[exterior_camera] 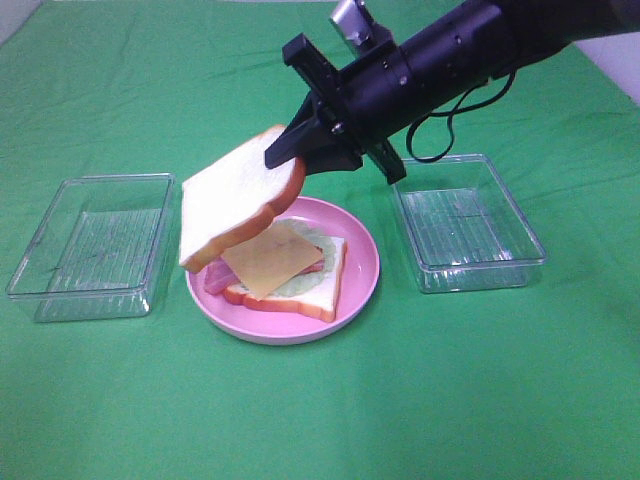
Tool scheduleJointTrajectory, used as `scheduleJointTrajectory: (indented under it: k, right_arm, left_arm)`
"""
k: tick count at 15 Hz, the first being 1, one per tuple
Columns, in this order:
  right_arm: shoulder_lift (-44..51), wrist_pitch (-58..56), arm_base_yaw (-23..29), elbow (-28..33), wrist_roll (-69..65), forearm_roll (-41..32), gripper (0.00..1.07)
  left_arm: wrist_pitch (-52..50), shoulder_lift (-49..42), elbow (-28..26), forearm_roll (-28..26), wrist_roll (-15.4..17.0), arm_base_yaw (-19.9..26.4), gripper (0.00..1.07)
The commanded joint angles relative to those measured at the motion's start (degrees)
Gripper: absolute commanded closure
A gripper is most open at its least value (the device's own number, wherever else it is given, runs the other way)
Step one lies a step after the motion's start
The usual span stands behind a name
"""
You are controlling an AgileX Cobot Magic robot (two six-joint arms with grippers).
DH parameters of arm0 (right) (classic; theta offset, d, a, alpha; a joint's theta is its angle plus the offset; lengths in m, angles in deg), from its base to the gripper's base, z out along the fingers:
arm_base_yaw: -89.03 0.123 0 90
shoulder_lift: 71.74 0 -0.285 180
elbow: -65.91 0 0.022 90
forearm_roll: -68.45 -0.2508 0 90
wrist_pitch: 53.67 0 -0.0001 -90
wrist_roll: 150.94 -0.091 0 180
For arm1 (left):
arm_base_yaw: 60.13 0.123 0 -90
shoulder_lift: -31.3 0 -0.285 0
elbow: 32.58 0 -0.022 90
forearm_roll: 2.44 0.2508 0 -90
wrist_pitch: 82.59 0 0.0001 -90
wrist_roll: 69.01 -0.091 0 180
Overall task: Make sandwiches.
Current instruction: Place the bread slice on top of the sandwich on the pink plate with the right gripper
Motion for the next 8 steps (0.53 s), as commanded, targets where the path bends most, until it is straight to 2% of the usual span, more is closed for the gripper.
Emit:
scheduleJointTrajectory:
  k: [1, 8]
  right_arm:
    - [-2.6, 2.8, 1.5, 1.8, 3.2, -6.2, 1.07]
    - [-5.4, 9.0, 1.3, 1.8, -0.6, -0.6, 1.07]
  left_arm:
    - [-0.5, -0.3, 0.1, -0.4, -0.1, -0.2, 0.29]
    - [-0.5, -0.3, 0.1, -0.4, -0.1, -0.2, 0.29]
